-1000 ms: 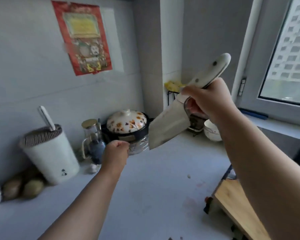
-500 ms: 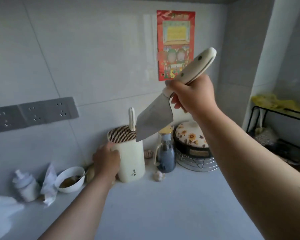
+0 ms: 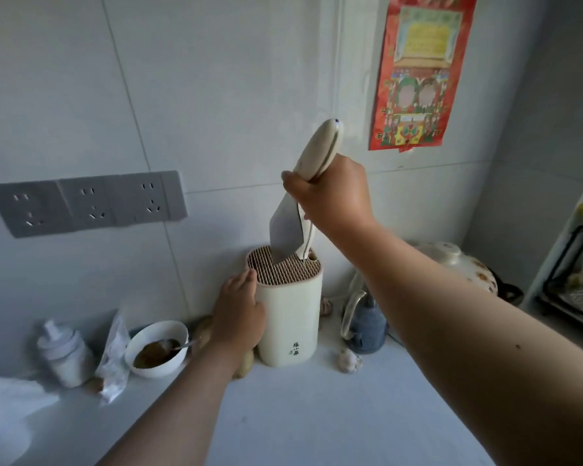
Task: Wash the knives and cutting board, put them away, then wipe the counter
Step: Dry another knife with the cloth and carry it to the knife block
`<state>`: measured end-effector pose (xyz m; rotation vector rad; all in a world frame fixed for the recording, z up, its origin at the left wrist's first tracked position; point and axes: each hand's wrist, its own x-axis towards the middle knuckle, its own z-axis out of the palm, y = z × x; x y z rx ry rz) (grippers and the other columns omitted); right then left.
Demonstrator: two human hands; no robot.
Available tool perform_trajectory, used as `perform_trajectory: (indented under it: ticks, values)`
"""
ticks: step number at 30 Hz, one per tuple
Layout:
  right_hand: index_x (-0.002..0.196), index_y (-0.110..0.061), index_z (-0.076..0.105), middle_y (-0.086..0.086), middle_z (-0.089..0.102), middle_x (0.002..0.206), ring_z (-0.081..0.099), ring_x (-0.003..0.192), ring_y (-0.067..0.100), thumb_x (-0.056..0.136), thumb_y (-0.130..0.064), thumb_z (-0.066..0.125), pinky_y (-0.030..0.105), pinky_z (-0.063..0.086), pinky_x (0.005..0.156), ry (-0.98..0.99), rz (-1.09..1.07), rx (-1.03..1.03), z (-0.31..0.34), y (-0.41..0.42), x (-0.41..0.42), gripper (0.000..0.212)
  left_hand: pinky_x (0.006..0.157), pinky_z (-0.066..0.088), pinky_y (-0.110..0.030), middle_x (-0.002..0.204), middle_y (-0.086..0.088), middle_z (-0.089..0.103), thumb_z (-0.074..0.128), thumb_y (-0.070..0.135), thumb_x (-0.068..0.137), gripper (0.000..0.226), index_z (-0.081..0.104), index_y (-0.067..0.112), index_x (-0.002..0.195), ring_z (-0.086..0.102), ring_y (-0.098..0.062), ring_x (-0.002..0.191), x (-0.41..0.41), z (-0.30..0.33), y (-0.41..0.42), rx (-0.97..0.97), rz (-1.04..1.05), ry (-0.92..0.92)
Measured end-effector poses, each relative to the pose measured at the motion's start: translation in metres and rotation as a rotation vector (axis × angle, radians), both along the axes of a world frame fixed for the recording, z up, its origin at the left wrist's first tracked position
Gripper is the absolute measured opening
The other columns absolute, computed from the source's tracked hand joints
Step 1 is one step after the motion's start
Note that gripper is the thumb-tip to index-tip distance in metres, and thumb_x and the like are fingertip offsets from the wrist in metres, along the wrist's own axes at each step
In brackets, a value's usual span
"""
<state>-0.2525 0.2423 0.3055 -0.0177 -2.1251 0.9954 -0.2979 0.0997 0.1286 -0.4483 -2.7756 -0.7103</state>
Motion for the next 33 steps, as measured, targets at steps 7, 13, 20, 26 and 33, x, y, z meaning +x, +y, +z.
perform_trajectory:
  ticks: [7,13,20,26,33]
  values:
    - [0.073,-0.006,0.061,0.009,0.066,0.063,0.066,0.06,0.029,0.077,-0.033,0.067,0.044,0.056,0.061,-0.054,-0.004,0.045,-0.008,-0.006,-0.013,0.027,0.114,0.023,-0.036,0.146,-0.018,0.042,0.014,0.028,0.067,0.084,0.041,-0.001,0.141,0.039,-0.036,0.132,-0.003,-0.01,-0.001,0.023,-0.001,0.091]
    - [0.072,-0.014,0.057,0.004,0.066,0.065,0.067,0.065,0.025,0.079,-0.039,0.068,0.039,0.055,0.068,-0.239,0.033,0.111,-0.029,-0.019,-0.03,0.028,0.112,0.027,-0.038,0.148,-0.016,0.04,0.027,0.017,0.069,0.077,0.039,0.0,0.143,0.039,-0.036,0.131,0.001,-0.009,0.001,0.052,0.018,0.068]
    - [0.068,-0.019,0.046,-0.003,0.057,0.061,0.064,0.072,0.024,0.083,-0.043,0.063,0.034,0.044,0.082,-0.392,0.047,0.088,-0.057,-0.027,-0.054,0.033,0.11,0.03,-0.039,0.151,-0.013,0.035,0.021,0.016,0.069,0.079,0.035,0.004,0.146,0.04,-0.036,0.129,0.005,-0.018,0.004,0.109,0.041,0.068]
    - [0.082,-0.014,0.049,0.01,0.069,0.086,0.067,0.081,0.028,0.084,-0.046,0.064,0.036,0.052,0.078,-0.548,0.102,0.03,-0.082,-0.026,-0.076,0.035,0.11,0.028,-0.037,0.156,-0.007,0.027,0.023,0.016,0.07,0.08,0.025,0.011,0.15,0.036,-0.031,0.133,0.005,-0.022,0.007,0.117,0.056,0.044]
    - [0.104,-0.012,0.053,0.006,0.064,0.096,0.06,0.101,0.027,0.09,-0.04,0.058,0.028,0.035,0.074,-0.676,0.074,0.051,-0.11,-0.029,-0.083,0.032,0.106,0.033,-0.041,0.155,-0.007,0.03,0.022,0.012,0.07,0.079,0.028,0.012,0.149,0.043,-0.034,0.128,0.004,-0.028,0.009,0.131,0.083,0.066]
